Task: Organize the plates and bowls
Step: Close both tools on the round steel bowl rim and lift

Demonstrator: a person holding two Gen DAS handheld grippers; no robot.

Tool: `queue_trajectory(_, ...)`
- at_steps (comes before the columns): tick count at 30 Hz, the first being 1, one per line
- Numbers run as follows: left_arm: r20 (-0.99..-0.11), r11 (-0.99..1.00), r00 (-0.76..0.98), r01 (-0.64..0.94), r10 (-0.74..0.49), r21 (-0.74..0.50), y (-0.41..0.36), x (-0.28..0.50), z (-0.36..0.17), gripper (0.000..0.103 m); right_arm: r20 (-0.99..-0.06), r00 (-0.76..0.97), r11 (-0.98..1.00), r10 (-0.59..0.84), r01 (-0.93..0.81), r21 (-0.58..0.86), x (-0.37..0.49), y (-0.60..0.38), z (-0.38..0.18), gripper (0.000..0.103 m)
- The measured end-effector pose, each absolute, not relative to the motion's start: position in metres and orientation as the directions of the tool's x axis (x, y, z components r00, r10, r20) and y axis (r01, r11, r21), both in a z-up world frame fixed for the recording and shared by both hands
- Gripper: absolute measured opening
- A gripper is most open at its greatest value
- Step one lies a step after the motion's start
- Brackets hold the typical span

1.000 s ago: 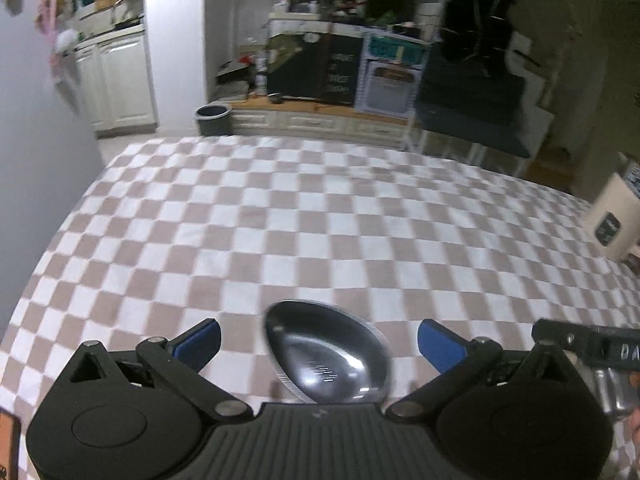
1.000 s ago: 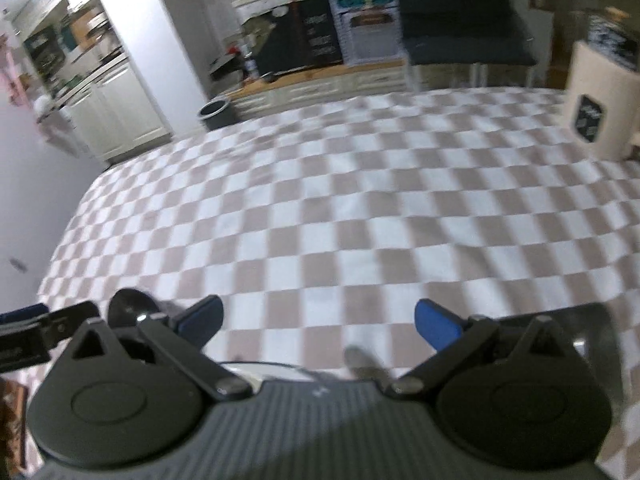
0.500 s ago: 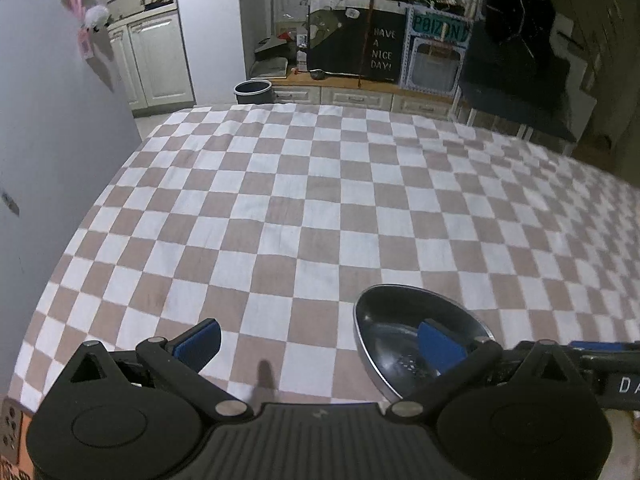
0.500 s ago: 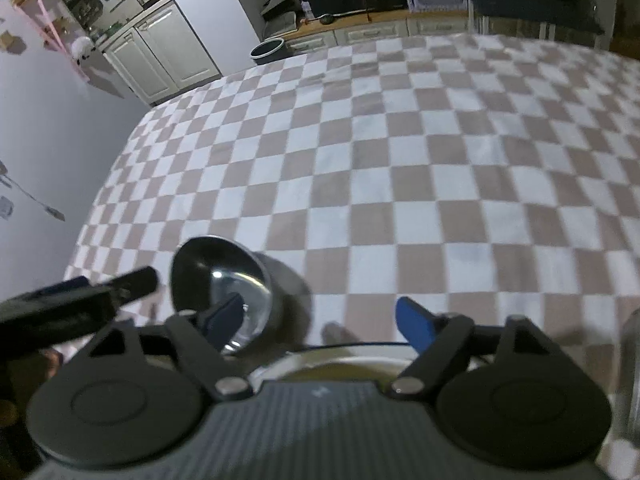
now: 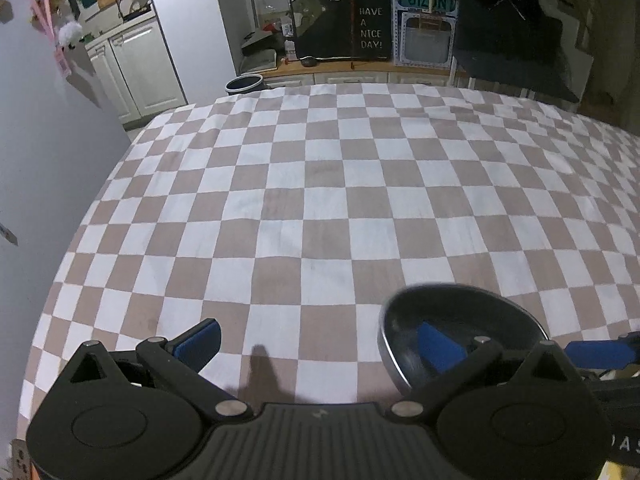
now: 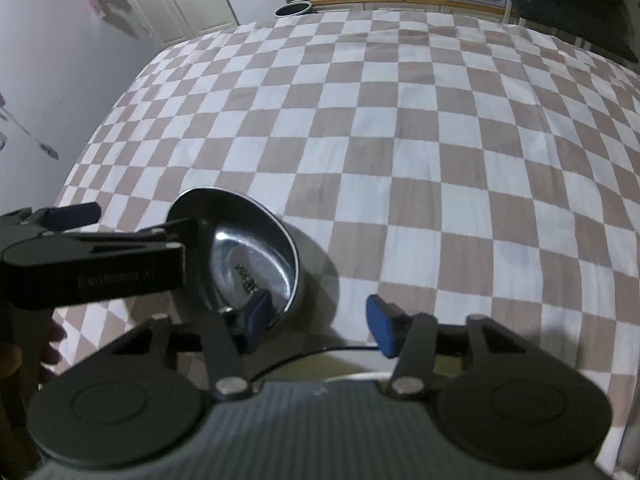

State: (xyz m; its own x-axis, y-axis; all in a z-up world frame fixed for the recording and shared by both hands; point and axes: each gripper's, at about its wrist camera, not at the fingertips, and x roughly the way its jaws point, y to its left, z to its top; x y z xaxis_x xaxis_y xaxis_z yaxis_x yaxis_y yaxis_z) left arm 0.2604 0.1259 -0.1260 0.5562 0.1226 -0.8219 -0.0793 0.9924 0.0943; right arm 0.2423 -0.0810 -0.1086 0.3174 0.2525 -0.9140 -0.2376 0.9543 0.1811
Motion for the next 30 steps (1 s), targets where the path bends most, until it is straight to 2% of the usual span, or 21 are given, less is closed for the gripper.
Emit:
queue_trajectory(8, -0.848, 0.995, 0.525, -0.096, 0.077, 0.031, 0.138, 0.255, -0.123, 0.102, -0.912, 0.354, 0.961, 0.205, -0.248, 0.120, 0.255, -0.089, -0.109, 0.034)
queue_trajectory(10, -0.855, 0.996, 0.517, -0.087, 0.045, 0.000, 0.141, 0.253, -0.122, 0.096, -0.910, 0.363, 0.961, 0.201, -0.251, 0.113, 0.256, -0.089, -0.107, 0.030)
queue_trajectory(12, -0.863, 0.996, 0.505, -0.076, 0.003, -0.041, 0.142, 0.253, -0.121, 0.075, -0.909, 0.357, 0.959, 0.215, -0.256, 0.126, 0.258, -0.088, -0.106, 0.023)
queue_trajectory(13, -0.868, 0.996, 0.497, -0.071, -0.013, -0.056, 0.142, 0.252, -0.121, 0.070, -0.908, 0.351, 0.956, 0.227, -0.259, 0.139, 0.259, -0.087, -0.107, 0.020)
queue_trajectory(15, -0.874, 0.996, 0.484, -0.051, -0.038, -0.072, 0.140, 0.251, -0.121, 0.049, -0.905, 0.337, 0.947, 0.259, -0.271, 0.170, 0.260, -0.085, -0.106, 0.009)
queue_trajectory(16, -0.876, 0.996, 0.480, -0.042, -0.049, -0.079, 0.139, 0.250, -0.122, 0.044, -0.904, 0.328, 0.943, 0.273, -0.275, 0.185, 0.260, -0.083, -0.106, 0.007)
queue_trajectory(18, -0.873, 0.994, 0.481, -0.028, -0.083, -0.110, 0.138, 0.250, -0.121, 0.024, -0.904, 0.321, 0.940, 0.283, -0.281, 0.194, 0.259, -0.080, -0.104, 0.007)
queue_trajectory(21, -0.867, 0.989, 0.484, -0.011, -0.121, -0.144, 0.135, 0.249, -0.119, 0.007, -0.903, 0.318, 0.937, 0.290, -0.285, 0.200, 0.260, -0.079, -0.103, 0.007)
queue_trajectory(30, -0.852, 0.989, 0.508, -0.002, -0.125, -0.147, 0.133, 0.246, -0.110, 0.005, -0.892, 0.338, 0.933, 0.300, -0.301, 0.200, 0.254, -0.074, -0.092, 0.006)
